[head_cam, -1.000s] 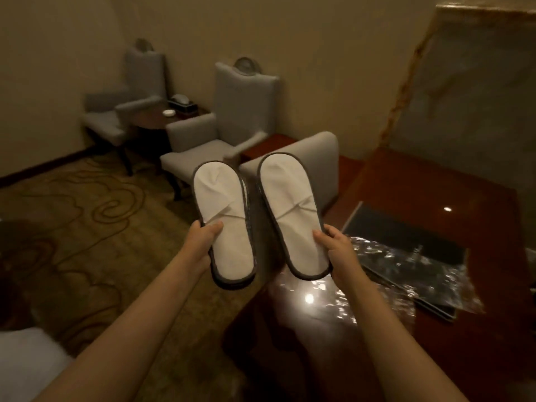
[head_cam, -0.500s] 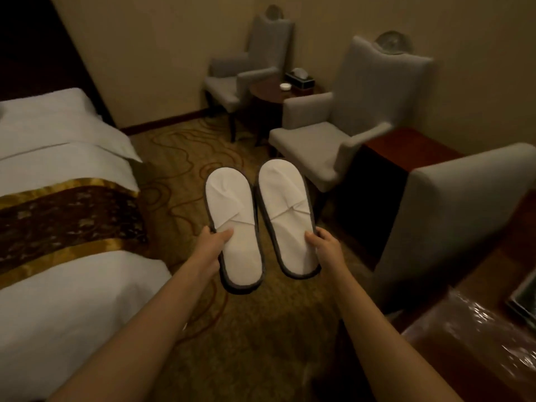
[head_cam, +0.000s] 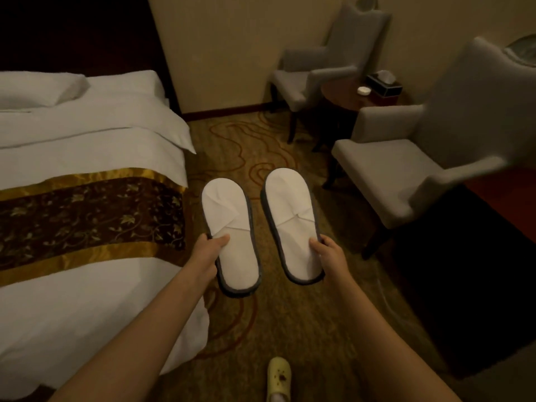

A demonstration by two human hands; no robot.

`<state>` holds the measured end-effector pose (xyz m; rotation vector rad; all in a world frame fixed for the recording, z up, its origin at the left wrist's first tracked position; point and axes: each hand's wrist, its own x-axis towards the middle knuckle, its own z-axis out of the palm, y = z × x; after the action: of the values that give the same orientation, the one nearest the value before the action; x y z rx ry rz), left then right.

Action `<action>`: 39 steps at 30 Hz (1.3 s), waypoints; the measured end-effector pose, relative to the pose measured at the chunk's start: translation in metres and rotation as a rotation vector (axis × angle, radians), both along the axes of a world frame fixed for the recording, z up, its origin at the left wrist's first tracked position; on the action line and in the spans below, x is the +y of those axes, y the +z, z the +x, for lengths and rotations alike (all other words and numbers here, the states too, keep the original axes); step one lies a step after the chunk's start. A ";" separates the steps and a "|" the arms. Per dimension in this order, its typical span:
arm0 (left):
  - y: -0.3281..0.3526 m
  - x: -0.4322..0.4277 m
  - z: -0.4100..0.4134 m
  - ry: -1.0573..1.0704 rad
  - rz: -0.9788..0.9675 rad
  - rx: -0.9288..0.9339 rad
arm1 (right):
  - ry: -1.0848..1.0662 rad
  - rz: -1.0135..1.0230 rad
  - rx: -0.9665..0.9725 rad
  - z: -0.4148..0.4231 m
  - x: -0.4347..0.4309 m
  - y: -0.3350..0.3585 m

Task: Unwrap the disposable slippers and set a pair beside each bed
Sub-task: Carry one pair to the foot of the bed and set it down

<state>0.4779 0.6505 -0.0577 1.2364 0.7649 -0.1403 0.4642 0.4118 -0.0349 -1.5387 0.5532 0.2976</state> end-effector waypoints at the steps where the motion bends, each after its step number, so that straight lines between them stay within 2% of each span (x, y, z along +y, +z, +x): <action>1: -0.002 0.002 0.016 0.022 0.000 0.004 | 0.012 0.000 0.010 0.020 0.000 -0.002; 12: -0.009 0.049 0.144 0.194 -0.019 0.055 | 0.180 -0.054 0.025 0.201 0.031 -0.011; 20: -0.045 0.111 0.257 0.311 -0.087 0.081 | 0.329 -0.082 0.052 0.348 0.102 -0.045; 26: -0.070 0.165 0.332 0.418 -0.114 0.174 | 0.481 -0.119 0.087 0.456 0.168 -0.072; 30: -0.080 0.191 0.367 0.469 -0.114 0.197 | 0.524 -0.082 0.135 0.507 0.203 -0.082; 39: -0.096 0.212 0.422 0.632 -0.231 0.182 | 0.808 -0.141 0.161 0.613 0.269 -0.100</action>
<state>0.8997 0.8630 -0.1533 0.7257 1.2279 0.1762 1.0774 0.6809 -0.1347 -1.8331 0.0440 1.0210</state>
